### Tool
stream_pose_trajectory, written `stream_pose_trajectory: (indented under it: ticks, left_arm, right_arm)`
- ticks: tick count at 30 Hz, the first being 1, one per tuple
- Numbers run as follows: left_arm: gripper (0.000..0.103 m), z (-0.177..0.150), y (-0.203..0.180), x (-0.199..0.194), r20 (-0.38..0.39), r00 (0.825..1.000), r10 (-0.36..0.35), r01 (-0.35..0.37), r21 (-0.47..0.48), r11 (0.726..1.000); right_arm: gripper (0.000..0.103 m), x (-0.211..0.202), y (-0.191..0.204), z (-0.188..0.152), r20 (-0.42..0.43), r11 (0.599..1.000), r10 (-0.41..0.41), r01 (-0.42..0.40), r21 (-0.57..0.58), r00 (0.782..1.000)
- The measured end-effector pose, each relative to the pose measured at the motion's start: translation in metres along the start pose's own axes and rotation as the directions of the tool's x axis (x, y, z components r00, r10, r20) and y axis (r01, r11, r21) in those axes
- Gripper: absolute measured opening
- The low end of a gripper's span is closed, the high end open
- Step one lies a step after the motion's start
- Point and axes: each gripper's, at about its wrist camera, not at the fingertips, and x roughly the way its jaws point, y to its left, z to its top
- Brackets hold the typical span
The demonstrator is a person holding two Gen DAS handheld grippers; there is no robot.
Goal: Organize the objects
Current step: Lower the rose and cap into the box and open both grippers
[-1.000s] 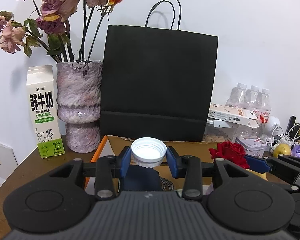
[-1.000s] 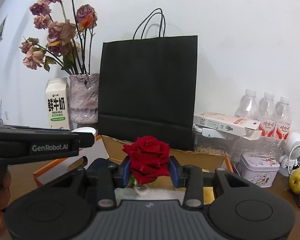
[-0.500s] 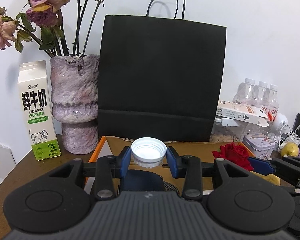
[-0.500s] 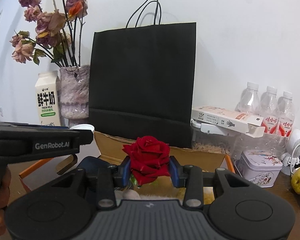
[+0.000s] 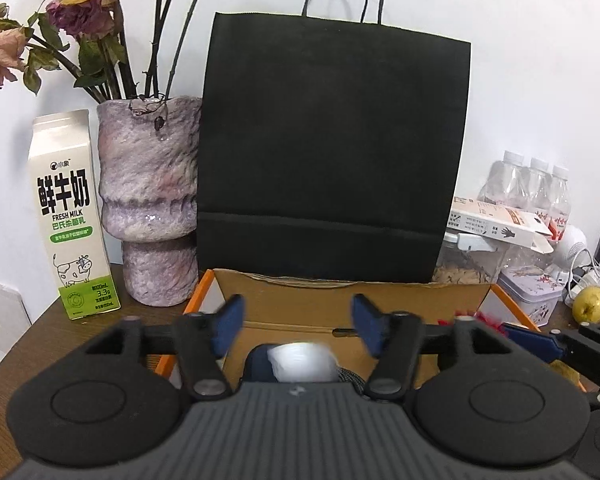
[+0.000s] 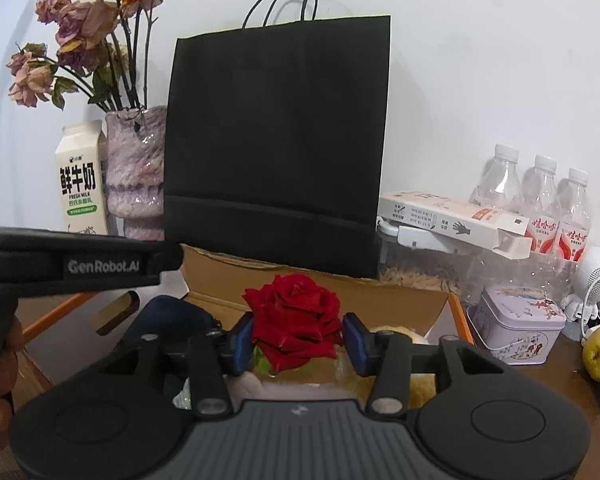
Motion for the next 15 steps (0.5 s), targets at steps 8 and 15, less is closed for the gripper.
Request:
stream_pose_trajectory:
  ticks: [8,15]
  left_arm:
    - [0.103,0.0002,-0.0016,-0.0025,0.022,0.999,0.039,-0.039,0.006,0.999]
    - [0.103,0.0012,-0.0009,-0.0052,0.023,0.999,0.035,-0.035,0.000,0.999]
  right_arm:
    - [0.097,-0.0019,0.0002,-0.0008,0.017,0.999,-0.043,0.043,0.000,0.999]
    - [0.103,-0.0042,-0.0014,-0.0012,0.024,0.999,-0.039,0.039,0.017,0.999]
